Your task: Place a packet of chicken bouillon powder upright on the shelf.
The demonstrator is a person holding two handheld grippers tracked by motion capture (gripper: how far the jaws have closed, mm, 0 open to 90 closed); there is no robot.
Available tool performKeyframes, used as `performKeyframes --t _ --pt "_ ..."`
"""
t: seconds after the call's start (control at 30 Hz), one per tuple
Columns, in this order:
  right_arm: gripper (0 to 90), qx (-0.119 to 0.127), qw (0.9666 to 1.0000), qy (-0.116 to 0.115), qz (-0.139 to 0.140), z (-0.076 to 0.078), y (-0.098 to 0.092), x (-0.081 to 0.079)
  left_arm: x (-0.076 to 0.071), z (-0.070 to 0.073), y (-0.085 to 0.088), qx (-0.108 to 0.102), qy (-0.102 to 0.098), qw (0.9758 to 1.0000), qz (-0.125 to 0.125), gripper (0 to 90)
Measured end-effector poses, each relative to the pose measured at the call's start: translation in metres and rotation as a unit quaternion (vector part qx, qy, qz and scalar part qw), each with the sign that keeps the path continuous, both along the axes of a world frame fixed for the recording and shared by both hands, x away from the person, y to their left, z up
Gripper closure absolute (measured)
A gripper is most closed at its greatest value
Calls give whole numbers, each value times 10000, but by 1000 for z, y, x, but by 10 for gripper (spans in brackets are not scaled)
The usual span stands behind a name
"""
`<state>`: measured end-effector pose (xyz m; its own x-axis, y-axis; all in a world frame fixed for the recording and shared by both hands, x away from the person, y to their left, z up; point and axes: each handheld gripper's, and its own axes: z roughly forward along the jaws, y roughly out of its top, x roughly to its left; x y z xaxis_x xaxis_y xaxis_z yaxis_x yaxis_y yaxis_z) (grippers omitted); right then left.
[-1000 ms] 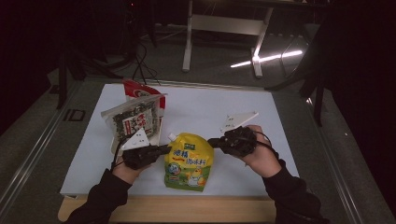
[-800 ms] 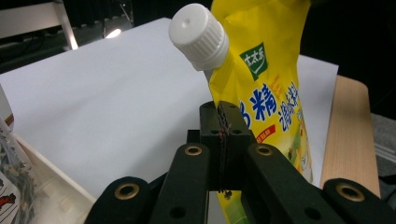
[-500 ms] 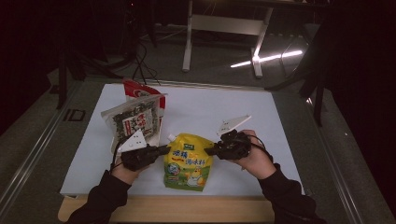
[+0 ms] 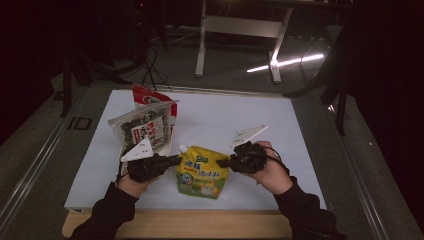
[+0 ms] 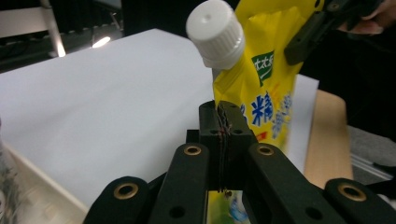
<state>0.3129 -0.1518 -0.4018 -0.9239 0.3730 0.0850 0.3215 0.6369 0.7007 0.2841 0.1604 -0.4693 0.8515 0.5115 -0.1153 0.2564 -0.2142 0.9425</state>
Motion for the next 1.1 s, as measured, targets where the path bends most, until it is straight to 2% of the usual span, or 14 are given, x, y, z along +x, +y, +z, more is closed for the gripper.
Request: performKeyframes --t 0.17,0.23,0.3,0.4,0.47,0.5,0.57,0.63,0.67,0.77,0.9,0.93,0.97,1.1 --pt "900 83 9999 -103 12 10 -3 -4 -3 5 0 -113 -77 9999 -104 889" --pt "900 105 9998 -178 37 15 -4 -5 -4 8 0 -168 -96 9997 -146 852" --pt "900 131 9996 -266 35 20 -6 -7 -5 10 -1 -193 -83 9997 -138 708" --pt "900 112 9993 -358 52 23 -6 -7 -7 9 -2 -200 -68 9997 -154 628" --pt "900 131 9990 -417 23 24 -7 -7 -8 9 -3 -188 -57 9997 -120 493" --pt "900 148 9985 -518 18 28 -8 -6 -13 6 -4 -128 -7 9999 -60 441" --pt "900 166 9985 -528 27 31 -9 -4 -17 4 -6 -91 45 9999 -27 346" --pt "900 204 9980 -593 11 35 -9 -3 -20 -1 -7 -80 149 9998 -114 256" --pt "900 234 9979 -598 18 36 -8 -2 -23 -3 -9 -17 144 9999 -89 170" --pt "900 240 9971 -717 8 42 -5 -2 -30 -13 -15 56 154 9998 -68 129" --pt "900 283 9958 -869 45 49 1 0 -39 -29 -25 105 310 9991 -266 59" --pt "900 326 9956 -877 71 51 3 1 -41 -33 -28 216 305 9987 -338 58" --pt "900 374 9951 -901 151 54 5 2 -41 -33 -28 216 305 9987 -338 57" --pt "900 583 9924 -1012 401 61 16 6 -48 -45 -41 344 320 9971 -594 58"
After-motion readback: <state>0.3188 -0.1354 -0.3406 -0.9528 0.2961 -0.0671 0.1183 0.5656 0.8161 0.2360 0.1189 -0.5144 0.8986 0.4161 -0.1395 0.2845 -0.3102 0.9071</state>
